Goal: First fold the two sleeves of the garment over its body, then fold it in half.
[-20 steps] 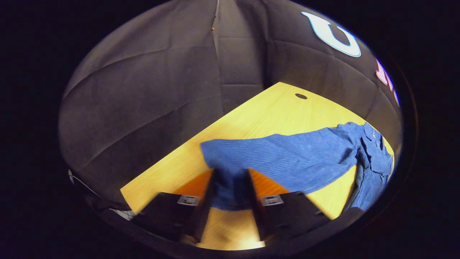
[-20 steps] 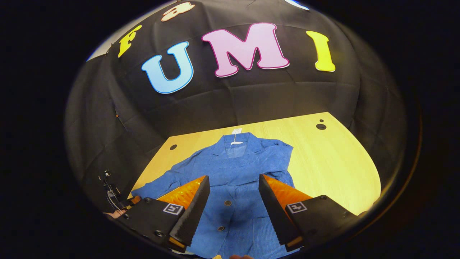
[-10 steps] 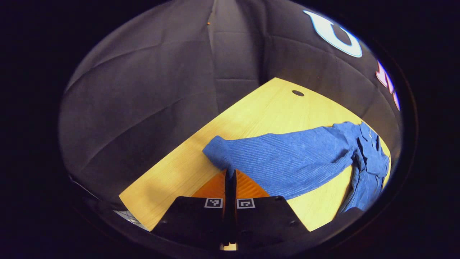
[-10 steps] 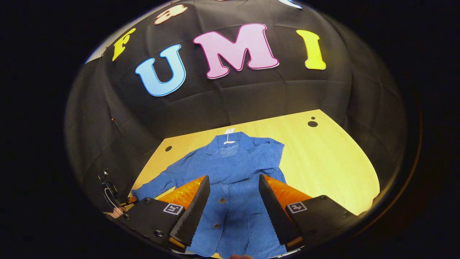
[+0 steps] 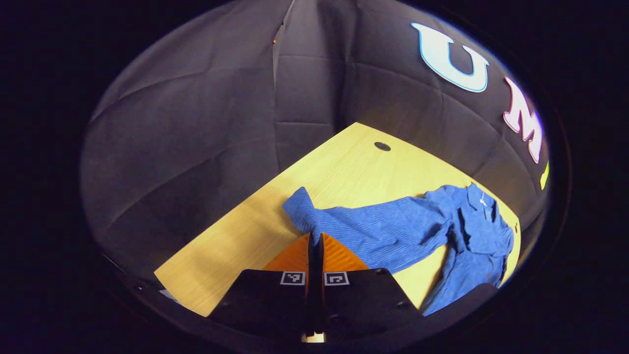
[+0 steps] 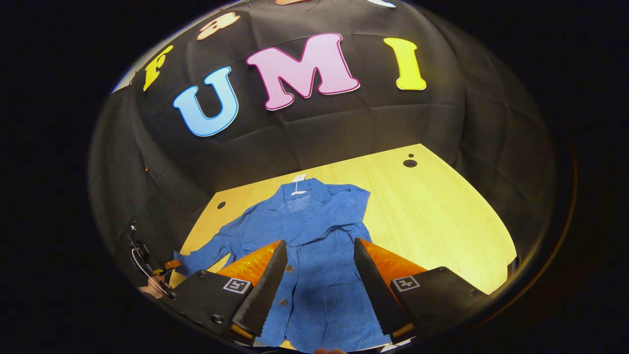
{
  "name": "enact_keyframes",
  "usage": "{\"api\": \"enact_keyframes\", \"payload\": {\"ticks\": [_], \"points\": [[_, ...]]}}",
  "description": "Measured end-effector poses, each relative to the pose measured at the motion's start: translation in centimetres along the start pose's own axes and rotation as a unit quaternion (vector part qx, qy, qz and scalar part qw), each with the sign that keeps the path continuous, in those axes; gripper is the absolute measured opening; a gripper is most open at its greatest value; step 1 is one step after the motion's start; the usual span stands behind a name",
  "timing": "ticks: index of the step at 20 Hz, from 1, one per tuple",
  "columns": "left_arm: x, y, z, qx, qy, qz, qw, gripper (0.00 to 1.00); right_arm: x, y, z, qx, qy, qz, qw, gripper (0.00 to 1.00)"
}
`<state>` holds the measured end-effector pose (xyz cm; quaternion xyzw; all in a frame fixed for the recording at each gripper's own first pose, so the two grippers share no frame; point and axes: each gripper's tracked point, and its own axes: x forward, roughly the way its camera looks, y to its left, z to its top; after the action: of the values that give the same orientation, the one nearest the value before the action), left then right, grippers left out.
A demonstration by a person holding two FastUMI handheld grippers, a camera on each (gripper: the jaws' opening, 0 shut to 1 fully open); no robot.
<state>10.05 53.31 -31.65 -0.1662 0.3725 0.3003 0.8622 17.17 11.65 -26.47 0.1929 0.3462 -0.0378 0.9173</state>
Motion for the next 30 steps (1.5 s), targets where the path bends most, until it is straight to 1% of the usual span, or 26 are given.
{"api": "enact_keyframes", "payload": {"ticks": [1,3,8,10,14,17,21,25,27,30], "points": [[0.1,-1.4,-0.2,-0.006,0.009,-0.011,1.0,0.0,0.1,-0.2,-0.1,0.004,0.001,0.001,1.0,0.89],[0.2,-3.6,-0.1,-0.001,0.015,-0.023,1.0,0.0,0.1,-0.5,-0.4,0.013,0.008,0.003,1.0,0.89],[-0.5,-10.4,0.8,0.033,0.002,-0.065,0.997,0.0,-0.8,-1.5,0.1,0.017,0.009,0.008,1.0,0.89],[-0.7,-13.1,0.7,0.04,0.006,-0.085,0.996,0.0,-1.8,-2.5,0.4,0.016,0.008,0.006,1.0,0.89],[-1.3,-18.8,1.0,0.05,0.003,-0.124,0.991,0.0,-2.6,-4.2,-0.2,0.025,0.014,-0.001,1.0,0.89],[-1.4,-23.2,1.3,0.084,0.001,-0.145,0.986,0.0,-3.2,-5.6,-0.9,0.031,0.023,-0.006,0.999,0.89],[-1.6,-30.0,0.7,0.117,0.005,-0.183,0.976,0.0,-4.5,-7.7,-1.2,0.035,0.031,-0.019,0.999,0.89],[-1.3,-35.3,-1.2,0.136,0.019,-0.212,0.968,0.0,-5.6,-9.8,-1.0,0.038,0.028,-0.036,0.998,0.89],[-1.0,-37.4,-1.9,0.147,0.021,-0.217,0.965,0.0,-6.3,-10.5,-1.0,0.043,0.028,-0.041,0.998,0.89],[-0.9,-40.3,-2.6,0.15,0.027,-0.229,0.961,0.0,-7.6,-11.7,-1.3,0.043,0.029,-0.047,0.998,0.89]]}}
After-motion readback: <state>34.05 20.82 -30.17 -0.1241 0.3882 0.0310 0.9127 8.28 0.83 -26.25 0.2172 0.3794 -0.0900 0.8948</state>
